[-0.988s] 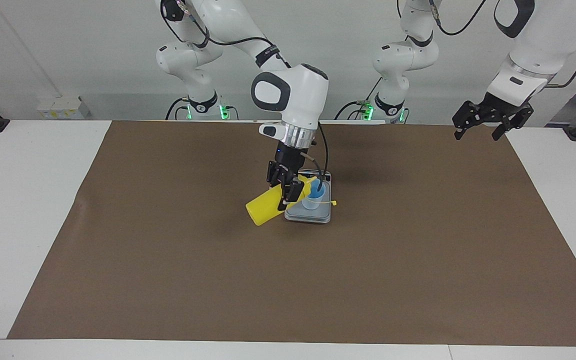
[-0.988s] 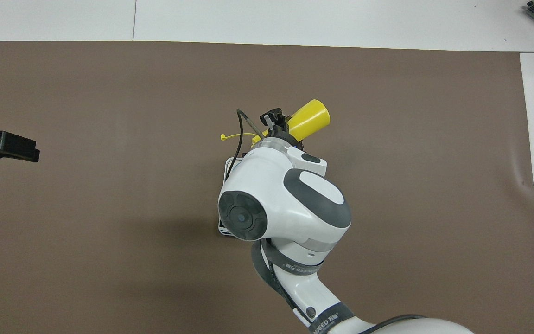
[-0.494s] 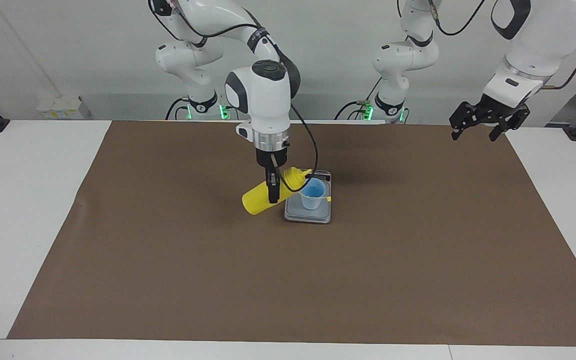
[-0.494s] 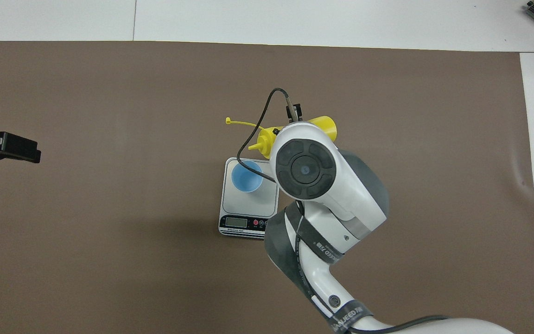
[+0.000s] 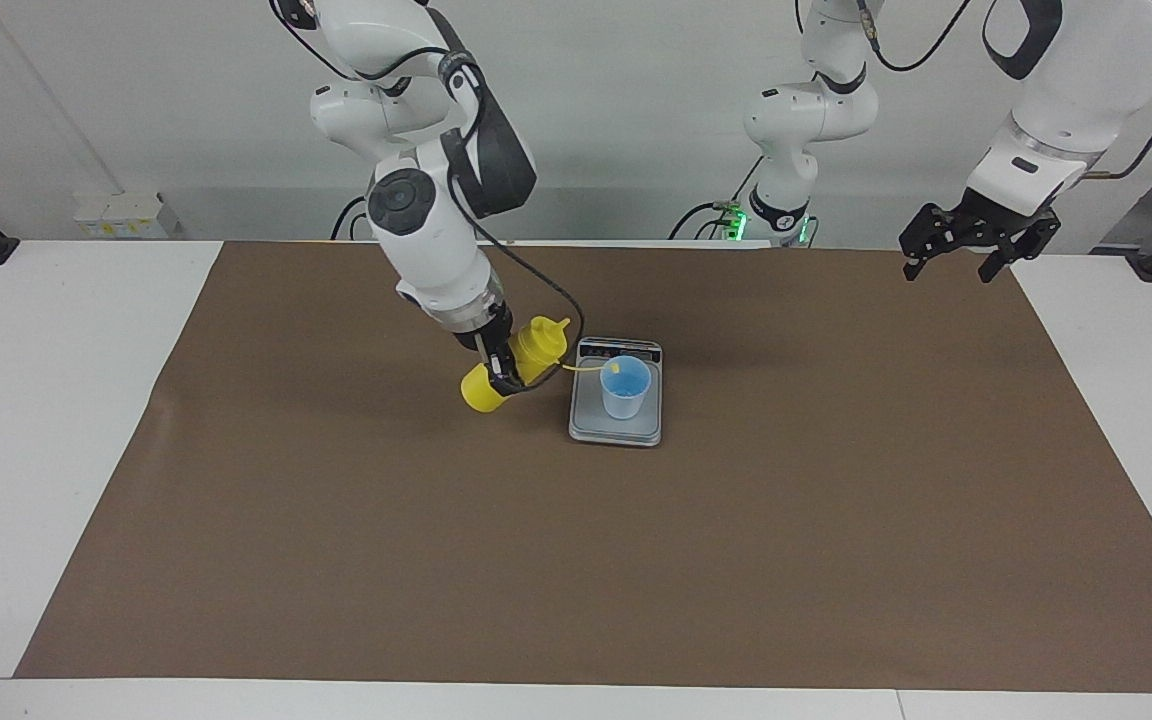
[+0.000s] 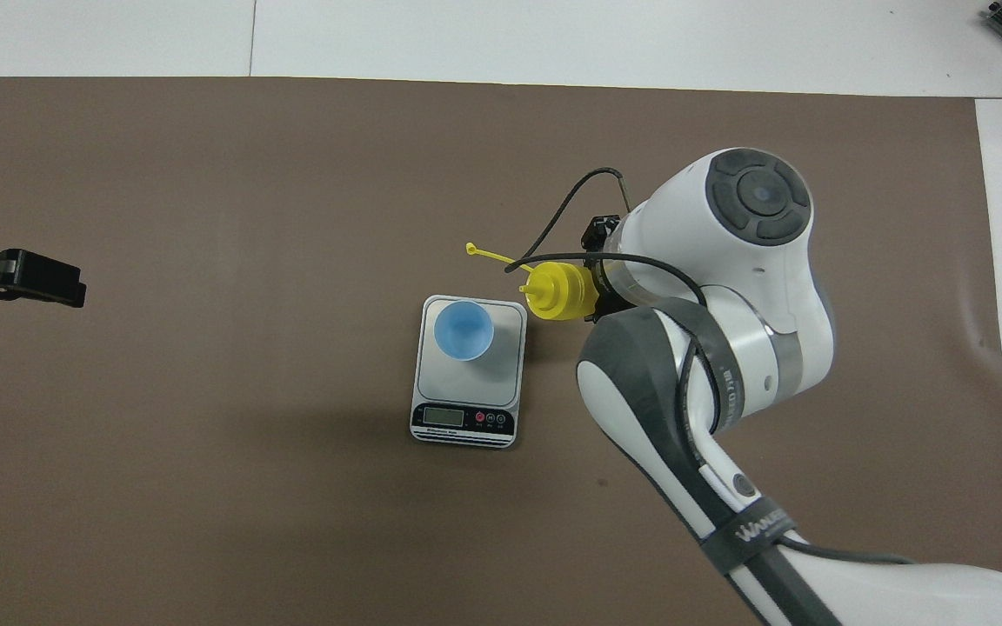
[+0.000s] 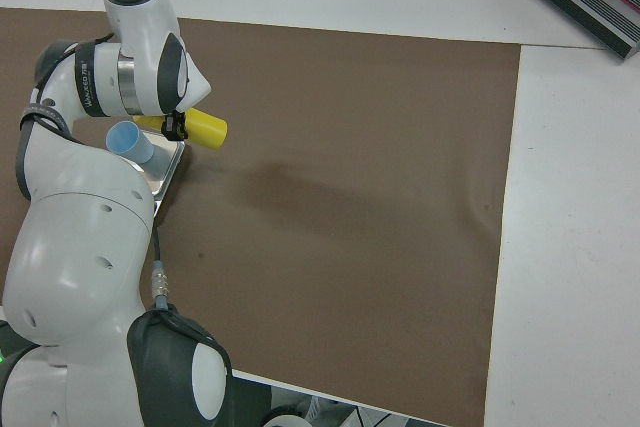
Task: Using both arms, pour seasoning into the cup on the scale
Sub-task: 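Turn the bottle upright and move it back beside the scale, then lower the yellow bottle onto the table and open the right gripper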
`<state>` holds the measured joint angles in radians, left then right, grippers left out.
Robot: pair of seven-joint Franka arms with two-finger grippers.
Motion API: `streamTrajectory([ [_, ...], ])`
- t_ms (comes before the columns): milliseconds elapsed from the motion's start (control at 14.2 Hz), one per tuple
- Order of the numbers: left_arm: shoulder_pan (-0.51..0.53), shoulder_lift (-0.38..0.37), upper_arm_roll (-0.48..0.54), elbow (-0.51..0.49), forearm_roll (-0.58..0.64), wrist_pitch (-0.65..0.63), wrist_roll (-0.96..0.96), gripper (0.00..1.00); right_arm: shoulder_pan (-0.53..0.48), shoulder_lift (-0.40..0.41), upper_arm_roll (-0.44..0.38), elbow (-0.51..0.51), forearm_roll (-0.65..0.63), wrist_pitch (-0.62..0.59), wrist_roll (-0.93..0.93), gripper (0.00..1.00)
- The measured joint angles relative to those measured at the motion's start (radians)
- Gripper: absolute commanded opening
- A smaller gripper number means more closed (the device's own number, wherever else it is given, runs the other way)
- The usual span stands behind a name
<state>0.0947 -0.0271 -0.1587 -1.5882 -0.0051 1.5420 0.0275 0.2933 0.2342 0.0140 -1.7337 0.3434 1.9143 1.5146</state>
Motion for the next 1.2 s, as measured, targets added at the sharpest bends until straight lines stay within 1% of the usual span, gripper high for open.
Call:
streamTrajectory([
  [141,0.0,0.0,0.001,0.0,0.0,0.0,0.0,1.0,-0.064,-0.013,-0.001,-0.039,0.092,-0.023,-0.137,0.0],
  [423,0.0,-0.001,0.001,-0.004,0.0,0.0,0.0,1.0,-0.187,-0.052,-0.002,-0.166,0.275,-0.032,-0.389,0.0],
  [494,0.0,-0.002,0.001,-0.01,0.0,0.005,0.0,1.0,-0.211,-0.055,-0.002,-0.189,0.302,-0.039,-0.43,0.01],
  [706,0.0,-0.01,0.0,-0.032,0.0,0.021,0.0,1.0,-0.285,-0.056,-0.002,-0.236,0.366,-0.076,-0.547,0.0],
  [847,-0.002,-0.015,-0.001,-0.038,0.0,0.026,0.0,1.0,-0.331,-0.055,-0.002,-0.26,0.384,-0.096,-0.591,0.0],
  [988,-0.003,-0.017,-0.001,-0.041,0.0,0.028,0.0,1.0,-0.359,-0.055,-0.002,-0.286,0.388,-0.102,-0.61,0.02],
  [1199,-0.005,-0.018,-0.001,-0.041,0.0,0.03,0.0,1.0,-0.385,-0.055,-0.002,-0.321,0.453,-0.101,-0.664,0.04],
])
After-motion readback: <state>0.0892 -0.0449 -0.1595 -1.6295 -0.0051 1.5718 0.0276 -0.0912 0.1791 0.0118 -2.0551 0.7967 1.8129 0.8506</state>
